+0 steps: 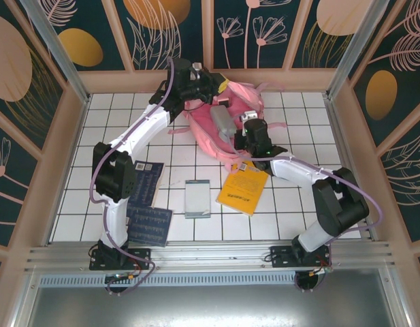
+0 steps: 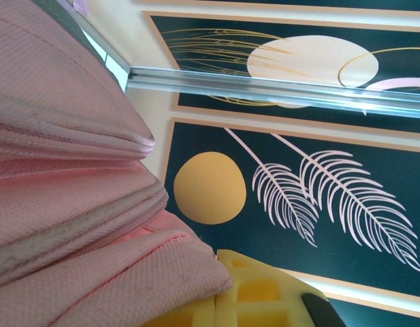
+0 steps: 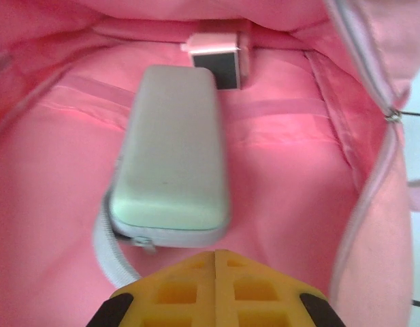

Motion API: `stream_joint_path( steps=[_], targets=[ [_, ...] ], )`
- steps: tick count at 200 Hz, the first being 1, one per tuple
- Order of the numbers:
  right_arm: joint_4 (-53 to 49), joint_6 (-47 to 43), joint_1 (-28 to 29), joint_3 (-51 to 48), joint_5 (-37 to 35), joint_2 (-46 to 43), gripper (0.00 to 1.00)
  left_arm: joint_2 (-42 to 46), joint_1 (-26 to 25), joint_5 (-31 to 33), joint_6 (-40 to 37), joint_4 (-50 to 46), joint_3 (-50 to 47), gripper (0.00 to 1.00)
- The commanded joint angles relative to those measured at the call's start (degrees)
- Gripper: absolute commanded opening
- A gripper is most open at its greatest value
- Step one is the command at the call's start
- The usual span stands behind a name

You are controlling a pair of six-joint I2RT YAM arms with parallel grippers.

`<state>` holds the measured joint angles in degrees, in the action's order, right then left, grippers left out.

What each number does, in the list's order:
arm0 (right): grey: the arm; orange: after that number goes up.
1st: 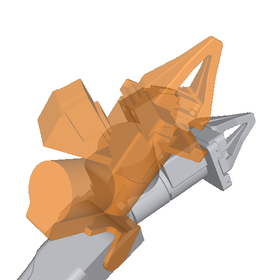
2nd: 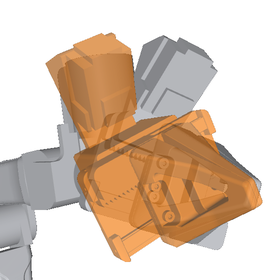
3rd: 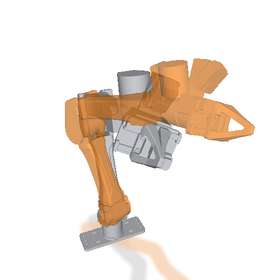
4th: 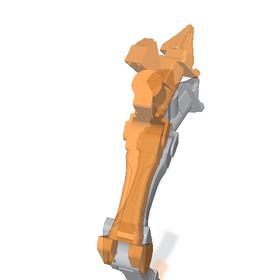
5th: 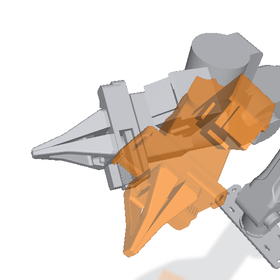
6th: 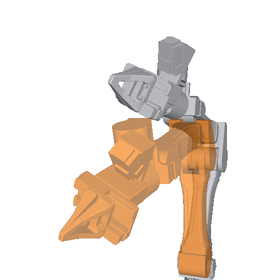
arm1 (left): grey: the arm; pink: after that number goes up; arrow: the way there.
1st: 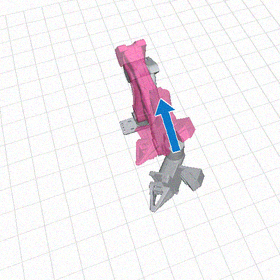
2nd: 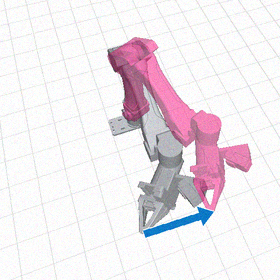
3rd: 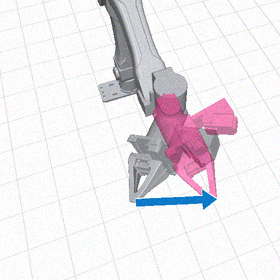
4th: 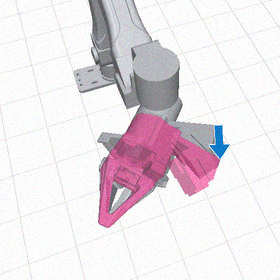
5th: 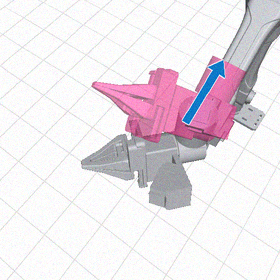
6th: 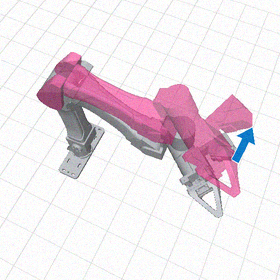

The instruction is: Pack the student bag

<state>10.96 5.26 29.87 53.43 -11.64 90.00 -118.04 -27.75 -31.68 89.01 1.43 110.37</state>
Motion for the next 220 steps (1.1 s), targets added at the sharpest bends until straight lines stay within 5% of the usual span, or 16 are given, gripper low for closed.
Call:
stream_joint_path(
  steps=[1,85,166,220],
  targets=[
    [-4.1,1.4,-1.2,0.6,0.7,2.2,0.0,0.4,-0.3,-2.0,-0.1,4.5,2.2,0.0],
    [-10.4,0.4,-1.9,17.1,6.5,19.8,0.0,0.8,-0.5,-1.8,-0.1,4.6,2.5,0.0],
    [2.0,6.2,-1.7,31.4,6.0,30.5,0.0,0.1,-1.4,-1.9,0.2,4.8,2.1,0.0],
    [-14.3,11.3,-1.3,47.1,-17.3,38.0,0.1,-0.1,-1.4,-2.1,0.2,4.8,1.9,0.0]
  ],
)
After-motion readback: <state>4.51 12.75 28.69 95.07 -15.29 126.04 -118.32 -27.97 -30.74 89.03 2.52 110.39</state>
